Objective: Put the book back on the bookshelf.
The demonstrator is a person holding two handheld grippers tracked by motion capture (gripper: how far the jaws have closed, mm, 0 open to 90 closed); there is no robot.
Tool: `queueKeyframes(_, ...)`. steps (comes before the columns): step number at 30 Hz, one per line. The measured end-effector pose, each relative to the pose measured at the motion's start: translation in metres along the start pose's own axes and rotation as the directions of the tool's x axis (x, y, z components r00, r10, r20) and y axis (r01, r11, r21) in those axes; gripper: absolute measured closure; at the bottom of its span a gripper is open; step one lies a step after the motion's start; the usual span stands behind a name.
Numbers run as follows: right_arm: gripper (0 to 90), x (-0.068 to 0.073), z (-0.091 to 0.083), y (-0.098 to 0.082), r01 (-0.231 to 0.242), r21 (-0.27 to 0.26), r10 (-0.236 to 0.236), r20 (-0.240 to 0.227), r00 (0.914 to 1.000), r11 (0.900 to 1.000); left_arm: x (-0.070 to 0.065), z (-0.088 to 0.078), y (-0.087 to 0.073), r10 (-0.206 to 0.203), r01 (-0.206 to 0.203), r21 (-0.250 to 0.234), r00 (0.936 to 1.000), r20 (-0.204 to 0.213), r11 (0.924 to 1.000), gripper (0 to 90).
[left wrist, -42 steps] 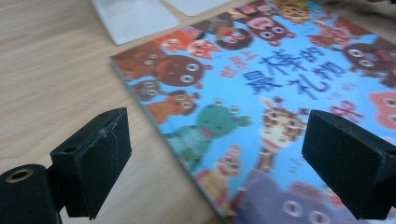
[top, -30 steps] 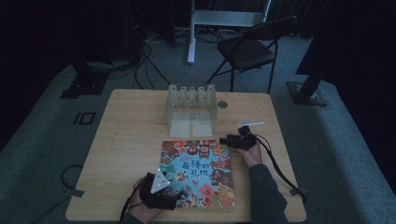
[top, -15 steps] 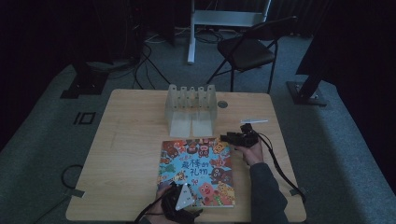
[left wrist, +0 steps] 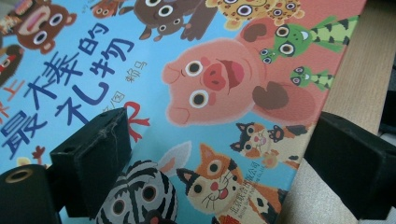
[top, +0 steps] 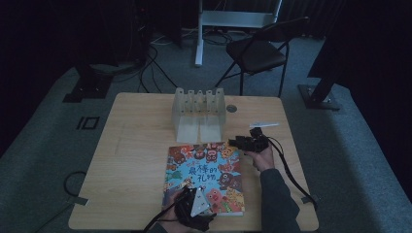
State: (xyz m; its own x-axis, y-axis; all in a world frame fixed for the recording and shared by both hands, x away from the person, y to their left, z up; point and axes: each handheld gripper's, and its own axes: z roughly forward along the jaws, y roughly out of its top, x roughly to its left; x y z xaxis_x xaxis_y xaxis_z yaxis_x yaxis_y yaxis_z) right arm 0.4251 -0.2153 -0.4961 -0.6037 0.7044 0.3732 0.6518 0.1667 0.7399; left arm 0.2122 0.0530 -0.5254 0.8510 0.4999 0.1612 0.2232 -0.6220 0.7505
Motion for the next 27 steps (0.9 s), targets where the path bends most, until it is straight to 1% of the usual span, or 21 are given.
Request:
queueKeyframes(2, 44.4, 0.001, 0.000, 0.000, 0.000, -0.003, 0.000, -0.007, 1.0000, 1.000, 0.000, -0.002, 0.001, 0.006, -0.006, -0.007, 0.9999, -0.010, 1.0000, 8.6)
queueKeyframes(3, 41.4, 0.001, 0.000, 0.000, 0.002, 0.001, -0.002, -0.009, 1.0000, 1.000, 0.000, -0.003, 0.001, 0.008, -0.008, -0.014, 0.9999, -0.012, 0.9999, 8.7)
queueKeyframes(4, 37.6, 0.003, 0.001, 0.000, 0.006, 0.011, -0.006, 0.000, 1.0000, 1.000, 0.000, -0.003, 0.001, 0.008, -0.008, -0.014, 0.9999, -0.012, 0.9999, 8.8)
queueKeyframes(5, 36.0, 0.004, 0.002, 0.000, 0.011, 0.025, -0.012, 0.011, 0.9999, 1.000, 0.002, -0.006, 0.002, -0.002, 0.002, -0.029, 1.0000, -0.008, 0.9996, 8.8)
queueKeyframes(7, 33.3, 0.007, 0.004, -0.001, 0.027, 0.048, -0.027, 0.005, 0.9996, 0.998, 0.004, -0.009, 0.002, -0.011, 0.011, -0.042, 0.9999, -0.002, 0.9991, 9.1)
queueKeyframes(9, 33.0, 0.012, 0.003, -0.002, 0.034, 0.061, -0.033, -0.017, 0.9993, 0.998, 0.004, -0.011, 0.002, -0.005, 0.004, -0.045, 0.9999, -0.012, 0.9990, 9.1)
queueKeyframes(11, 32.6, 0.018, 0.001, -0.002, 0.051, 0.077, -0.050, -0.023, 0.9985, 0.996, 0.005, -0.012, 0.003, -0.006, 0.005, -0.052, 0.9999, -0.014, 0.9986, 9.2)
queueKeyframes(14, 33.8, 0.029, -0.002, -0.005, 0.066, 0.118, -0.059, -0.062, 0.9963, 0.991, 0.005, -0.014, 0.003, -0.003, 0.002, -0.059, 0.9997, -0.025, 0.9982, 9.4)
queueKeyframes(15, 34.4, 0.033, -0.003, -0.006, 0.083, 0.132, -0.075, -0.063, 0.9952, 0.988, 0.004, -0.014, 0.003, 0.002, -0.004, -0.059, 0.9995, -0.032, 0.9982, 9.8)
queueKeyframes(16, 33.1, 0.037, -0.004, -0.007, 0.097, 0.146, -0.089, -0.061, 0.9942, 0.985, 0.004, -0.014, 0.003, 0.004, -0.007, -0.059, 0.9994, -0.035, 0.9982, 9.8)
queueKeyframes(17, 32.6, 0.041, -0.005, -0.007, 0.105, 0.156, -0.099, -0.049, 0.9939, 0.982, 0.004, -0.014, 0.003, 0.001, -0.003, -0.059, 0.9995, -0.033, 0.9982, 10.0)
queueKeyframes(19, 33.4, 0.045, -0.008, -0.006, 0.117, 0.158, -0.113, -0.038, 0.9929, 0.980, 0.005, -0.015, 0.003, -0.002, 0.000, -0.062, 0.9995, -0.031, 0.9980, 10.2)
queueKeyframes(20, 33.9, 0.047, -0.010, -0.005, 0.116, 0.160, -0.111, -0.037, 0.9931, 0.980, 0.006, -0.017, 0.003, -0.007, 0.005, -0.074, 0.9996, -0.029, 0.9972, 10.2)
queueKeyframes(23, 34.1, 0.050, -0.013, -0.004, 0.121, 0.161, -0.115, -0.044, 0.9924, 0.980, 0.006, -0.018, 0.003, -0.003, 0.001, -0.083, 0.9995, -0.032, 0.9966, 10.5)
queueKeyframes(27, 31.6, 0.049, -0.010, -0.006, 0.112, 0.200, -0.102, -0.058, 0.9931, 0.973, 0.003, -0.017, 0.003, 0.010, -0.013, -0.071, 0.9991, -0.042, 0.9974, 10.9)
